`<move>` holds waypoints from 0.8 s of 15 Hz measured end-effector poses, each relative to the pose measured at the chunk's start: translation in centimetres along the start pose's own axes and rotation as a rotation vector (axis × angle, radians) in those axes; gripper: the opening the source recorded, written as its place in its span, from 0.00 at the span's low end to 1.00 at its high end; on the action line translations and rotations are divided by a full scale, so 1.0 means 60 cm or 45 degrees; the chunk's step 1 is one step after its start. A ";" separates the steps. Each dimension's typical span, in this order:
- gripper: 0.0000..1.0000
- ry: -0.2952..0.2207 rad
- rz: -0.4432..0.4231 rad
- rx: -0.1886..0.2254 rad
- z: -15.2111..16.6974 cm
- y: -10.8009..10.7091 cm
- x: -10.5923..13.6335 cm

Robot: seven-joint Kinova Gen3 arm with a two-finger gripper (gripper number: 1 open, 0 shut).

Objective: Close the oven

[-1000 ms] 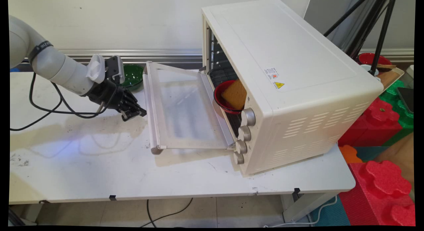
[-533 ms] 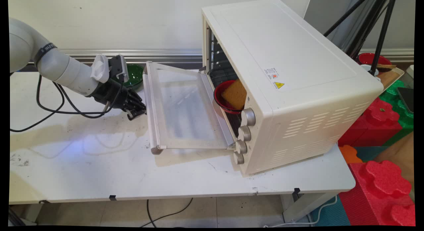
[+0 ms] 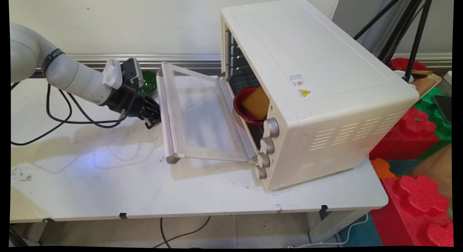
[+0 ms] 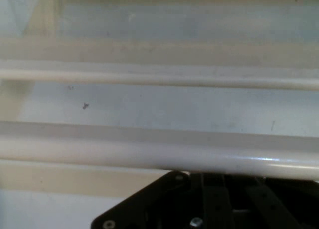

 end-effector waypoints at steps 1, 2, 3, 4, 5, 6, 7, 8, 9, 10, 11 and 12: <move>0.00 0.015 -0.004 0.002 -0.001 0.000 0.000; 0.00 0.026 -0.004 0.004 -0.002 0.000 0.000; 0.00 0.039 -0.005 0.006 -0.004 0.000 -0.001; 0.00 0.048 -0.003 0.007 -0.005 0.000 0.000; 0.00 0.059 -0.001 0.008 -0.006 0.000 0.001; 0.00 0.072 0.002 0.008 -0.008 -0.001 0.002; 0.00 0.084 0.004 0.009 -0.010 -0.001 0.003; 0.00 0.094 0.006 0.010 -0.012 -0.001 0.003; 0.00 0.107 0.009 0.011 -0.013 -0.002 0.005; 0.00 0.123 0.012 0.012 -0.016 -0.002 0.007; 0.00 0.137 0.014 0.012 -0.018 -0.002 0.010; 0.00 0.152 0.017 0.013 -0.020 -0.003 0.013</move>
